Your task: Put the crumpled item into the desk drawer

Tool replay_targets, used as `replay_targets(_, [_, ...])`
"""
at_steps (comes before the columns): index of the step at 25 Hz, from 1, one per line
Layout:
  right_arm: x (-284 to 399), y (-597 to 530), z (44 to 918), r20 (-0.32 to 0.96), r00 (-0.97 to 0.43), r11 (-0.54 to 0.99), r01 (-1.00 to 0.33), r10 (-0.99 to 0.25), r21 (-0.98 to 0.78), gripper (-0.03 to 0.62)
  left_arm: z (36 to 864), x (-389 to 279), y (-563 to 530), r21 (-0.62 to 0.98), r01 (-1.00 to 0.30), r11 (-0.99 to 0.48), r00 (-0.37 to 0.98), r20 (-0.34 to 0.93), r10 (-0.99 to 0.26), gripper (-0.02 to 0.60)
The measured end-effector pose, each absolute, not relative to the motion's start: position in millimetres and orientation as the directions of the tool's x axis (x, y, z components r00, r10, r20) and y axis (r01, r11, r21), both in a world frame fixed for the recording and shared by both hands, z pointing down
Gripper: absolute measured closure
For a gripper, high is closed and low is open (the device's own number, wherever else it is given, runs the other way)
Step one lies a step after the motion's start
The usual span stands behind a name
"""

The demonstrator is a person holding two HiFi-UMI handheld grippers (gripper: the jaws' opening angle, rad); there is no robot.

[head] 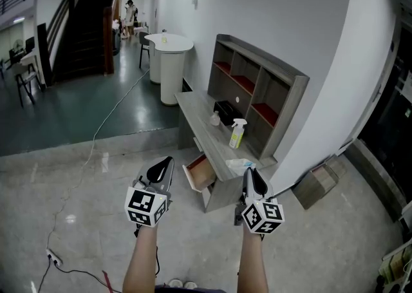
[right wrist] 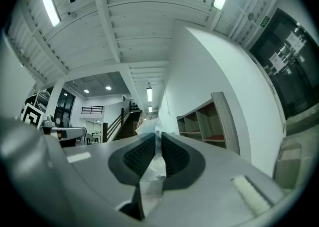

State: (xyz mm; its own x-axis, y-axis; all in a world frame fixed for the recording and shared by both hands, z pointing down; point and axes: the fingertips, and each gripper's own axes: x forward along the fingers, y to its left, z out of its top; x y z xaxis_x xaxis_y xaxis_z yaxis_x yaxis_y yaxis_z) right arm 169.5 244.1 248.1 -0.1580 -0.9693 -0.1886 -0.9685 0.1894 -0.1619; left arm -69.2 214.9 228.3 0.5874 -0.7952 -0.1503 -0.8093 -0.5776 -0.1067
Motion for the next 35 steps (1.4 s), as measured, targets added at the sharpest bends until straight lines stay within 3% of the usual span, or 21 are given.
replay_targets(18, [140, 184, 270, -0.168, -0.108, 0.141, -0.970, -0.980, -0.198, 0.543, 256, -117, 159, -0.091, -0.806, -0.585, 0.592, -0.114, -0.798, 0.581])
replay_targets(35, [169, -33, 283, -0.144, -0.157, 0.180, -0.969, -0.977, -0.167, 0.543, 280, -91, -40, -0.081, -0.834, -0.546, 0.552, -0.085, -0.830, 0.581])
